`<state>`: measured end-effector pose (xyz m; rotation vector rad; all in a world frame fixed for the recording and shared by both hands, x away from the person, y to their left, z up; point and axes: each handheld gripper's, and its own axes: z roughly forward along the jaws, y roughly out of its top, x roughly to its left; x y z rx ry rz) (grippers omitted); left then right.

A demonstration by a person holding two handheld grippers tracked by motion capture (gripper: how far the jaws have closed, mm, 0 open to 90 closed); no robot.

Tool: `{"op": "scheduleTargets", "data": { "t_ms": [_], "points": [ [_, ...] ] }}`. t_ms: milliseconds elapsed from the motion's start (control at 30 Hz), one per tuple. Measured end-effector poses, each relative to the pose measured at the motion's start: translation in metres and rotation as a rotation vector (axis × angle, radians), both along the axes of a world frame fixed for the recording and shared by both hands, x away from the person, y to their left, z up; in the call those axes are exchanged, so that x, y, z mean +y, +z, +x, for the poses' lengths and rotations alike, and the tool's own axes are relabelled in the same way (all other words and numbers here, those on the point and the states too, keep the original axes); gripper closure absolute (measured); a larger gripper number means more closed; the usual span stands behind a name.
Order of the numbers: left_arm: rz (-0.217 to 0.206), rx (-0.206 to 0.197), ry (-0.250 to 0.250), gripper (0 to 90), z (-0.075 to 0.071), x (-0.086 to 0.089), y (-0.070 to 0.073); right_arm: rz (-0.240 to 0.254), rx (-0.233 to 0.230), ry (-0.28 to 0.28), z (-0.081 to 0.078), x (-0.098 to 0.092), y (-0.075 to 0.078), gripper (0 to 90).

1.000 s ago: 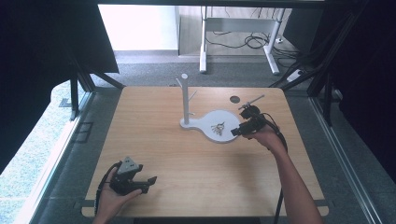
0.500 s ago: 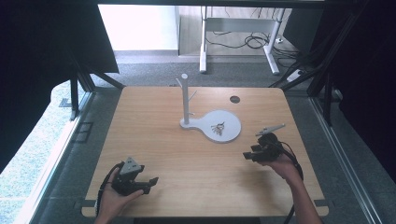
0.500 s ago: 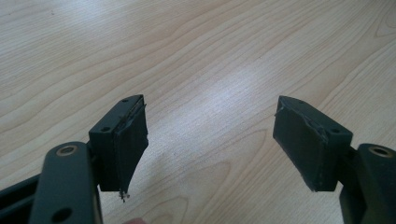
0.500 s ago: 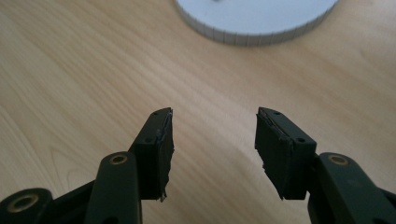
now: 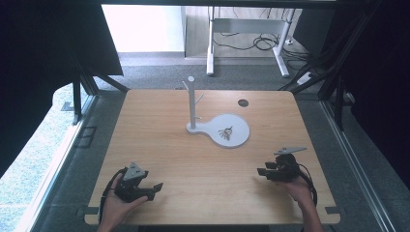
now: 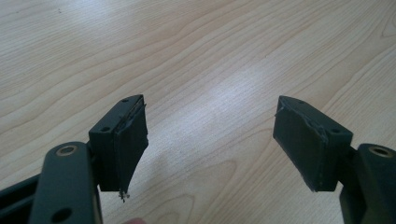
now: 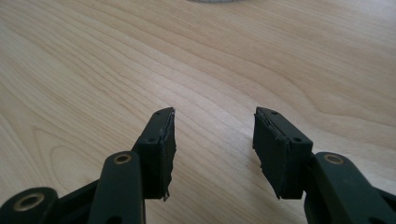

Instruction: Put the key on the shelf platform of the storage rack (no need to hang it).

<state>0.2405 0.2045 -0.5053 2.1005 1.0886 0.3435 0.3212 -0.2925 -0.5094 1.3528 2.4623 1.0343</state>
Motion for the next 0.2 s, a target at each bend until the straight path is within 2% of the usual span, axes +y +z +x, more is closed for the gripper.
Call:
{"op": "scheduleTargets", "data": {
  "t_ms": [33, 67, 200],
  "points": [
    [0.001, 0.000, 0.000, 26.4, 0.0000, 0.0002, -0.0001, -0.017, -0.004, 0.004, -0.0013, 0.0007, -0.0002, 48.7],
    [0.001, 0.000, 0.000, 26.4, 0.0003, 0.0005, -0.0003, -0.014, -0.030, 0.003, -0.0041, -0.0003, 0.0010, 48.7],
    [0.001, 0.000, 0.000, 26.4, 0.0006, 0.0010, -0.0001, -0.013, -0.052, -0.006, -0.0063, -0.0039, 0.0027, 47.0]
  ]
}}
